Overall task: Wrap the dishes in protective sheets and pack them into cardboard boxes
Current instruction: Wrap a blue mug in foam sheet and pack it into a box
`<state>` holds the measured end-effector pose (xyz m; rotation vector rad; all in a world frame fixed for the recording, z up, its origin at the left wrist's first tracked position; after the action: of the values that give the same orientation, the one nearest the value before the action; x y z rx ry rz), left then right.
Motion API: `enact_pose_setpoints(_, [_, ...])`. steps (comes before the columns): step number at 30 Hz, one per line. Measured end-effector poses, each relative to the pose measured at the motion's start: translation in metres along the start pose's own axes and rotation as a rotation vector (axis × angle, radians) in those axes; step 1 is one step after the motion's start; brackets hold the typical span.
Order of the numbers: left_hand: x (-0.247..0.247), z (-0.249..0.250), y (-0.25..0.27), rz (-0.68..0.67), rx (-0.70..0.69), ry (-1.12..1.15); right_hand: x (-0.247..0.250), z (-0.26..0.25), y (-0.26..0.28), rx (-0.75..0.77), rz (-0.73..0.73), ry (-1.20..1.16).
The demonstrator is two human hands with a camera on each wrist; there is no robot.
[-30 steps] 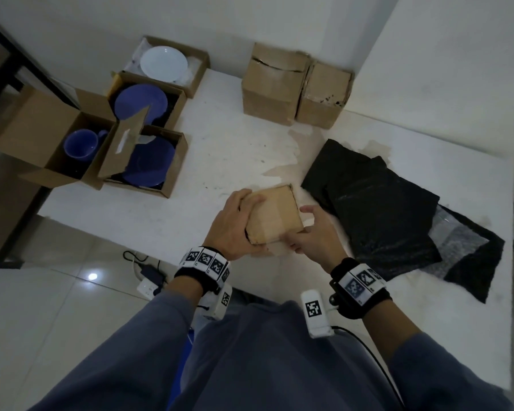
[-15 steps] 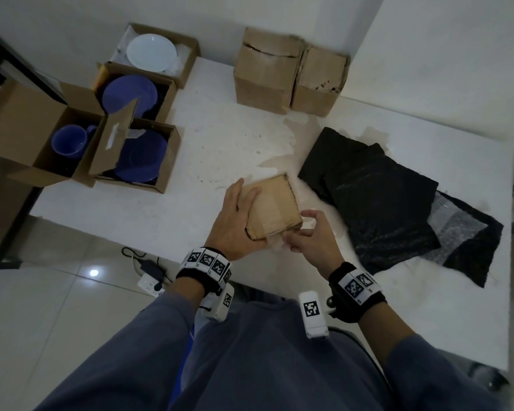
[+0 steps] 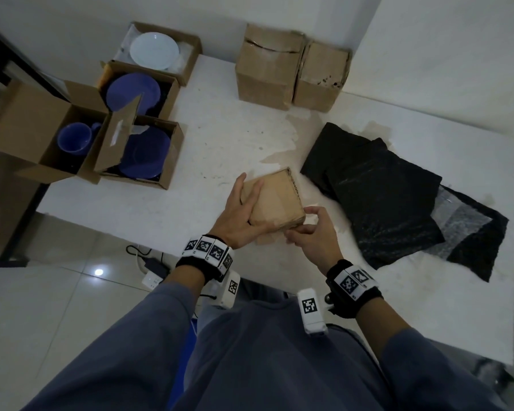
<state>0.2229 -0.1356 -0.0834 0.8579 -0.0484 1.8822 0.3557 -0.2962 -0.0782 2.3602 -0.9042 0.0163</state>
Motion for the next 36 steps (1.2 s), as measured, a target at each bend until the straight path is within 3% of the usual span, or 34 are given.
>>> enact_pose_setpoints(17, [-0.013, 0.005, 0.005, 0.232, -0.031, -0.213, -0.007, -0.002, -0.004, 0.046, 0.132, 0.229])
enact_pose_setpoints(24, [-0.014, 0.006, 0.005, 0.239, -0.025, -0.212, 0.006, 0.002, -0.004, 0.056, 0.140, 0.618])
enact_pose_setpoints(27, [-0.015, 0.007, 0.006, 0.247, -0.024, -0.196, 0.008, -0.004, -0.005, 0.098, 0.069, 0.692])
enact_pose_setpoints(36, [-0.018, 0.004, 0.004, 0.254, -0.033, -0.196, 0.006, 0.000, -0.028, 0.116, 0.072, 0.780])
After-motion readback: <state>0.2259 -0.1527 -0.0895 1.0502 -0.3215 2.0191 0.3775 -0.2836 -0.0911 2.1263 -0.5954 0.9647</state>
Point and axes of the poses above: each hand's wrist, its own y-axis away from the middle knuckle, its own x-axis out of the back of the hand, z = x × y, the point moved 1 cm from there along -y, towards the middle knuckle, and after that the axes turned 1 degree about -x, right-handed, at the moved point
